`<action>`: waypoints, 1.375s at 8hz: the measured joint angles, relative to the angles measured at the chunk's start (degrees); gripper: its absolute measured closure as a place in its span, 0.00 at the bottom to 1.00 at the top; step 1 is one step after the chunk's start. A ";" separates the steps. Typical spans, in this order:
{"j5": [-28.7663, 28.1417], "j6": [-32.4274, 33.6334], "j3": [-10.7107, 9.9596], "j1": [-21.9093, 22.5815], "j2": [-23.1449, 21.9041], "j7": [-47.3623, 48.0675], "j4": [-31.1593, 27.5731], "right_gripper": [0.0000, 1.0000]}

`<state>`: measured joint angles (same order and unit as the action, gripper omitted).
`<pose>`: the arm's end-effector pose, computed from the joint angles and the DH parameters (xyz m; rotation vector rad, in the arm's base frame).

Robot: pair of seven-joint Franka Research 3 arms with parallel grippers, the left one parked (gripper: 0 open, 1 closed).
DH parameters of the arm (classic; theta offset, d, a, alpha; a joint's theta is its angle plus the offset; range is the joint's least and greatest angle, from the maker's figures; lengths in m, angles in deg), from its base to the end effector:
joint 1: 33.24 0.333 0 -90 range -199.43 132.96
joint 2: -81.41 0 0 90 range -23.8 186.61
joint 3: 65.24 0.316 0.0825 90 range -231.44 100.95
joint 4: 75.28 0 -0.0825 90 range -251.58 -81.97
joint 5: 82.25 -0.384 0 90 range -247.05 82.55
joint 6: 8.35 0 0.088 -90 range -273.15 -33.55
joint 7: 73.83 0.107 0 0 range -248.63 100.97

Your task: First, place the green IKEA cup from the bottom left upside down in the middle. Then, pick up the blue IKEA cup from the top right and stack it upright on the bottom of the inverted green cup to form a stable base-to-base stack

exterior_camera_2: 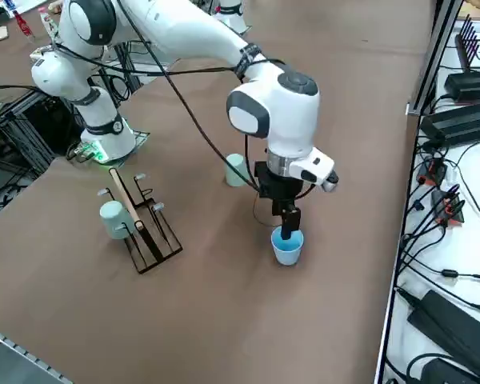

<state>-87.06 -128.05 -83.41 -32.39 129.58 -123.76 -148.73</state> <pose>0.7297 -0.1615 0.2615 2.8546 0.9272 -0.1282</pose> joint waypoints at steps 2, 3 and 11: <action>-0.02 -1.99 0.16 -0.02 1.33 -1.30 -0.09 0.26; -0.03 -2.57 0.16 -0.16 1.90 -2.36 -0.12 0.34; -1.65 12.93 0.33 2.75 -8.54 1.14 -0.82 0.97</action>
<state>-88.71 -115.12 -83.08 -29.64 121.04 -122.63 -149.54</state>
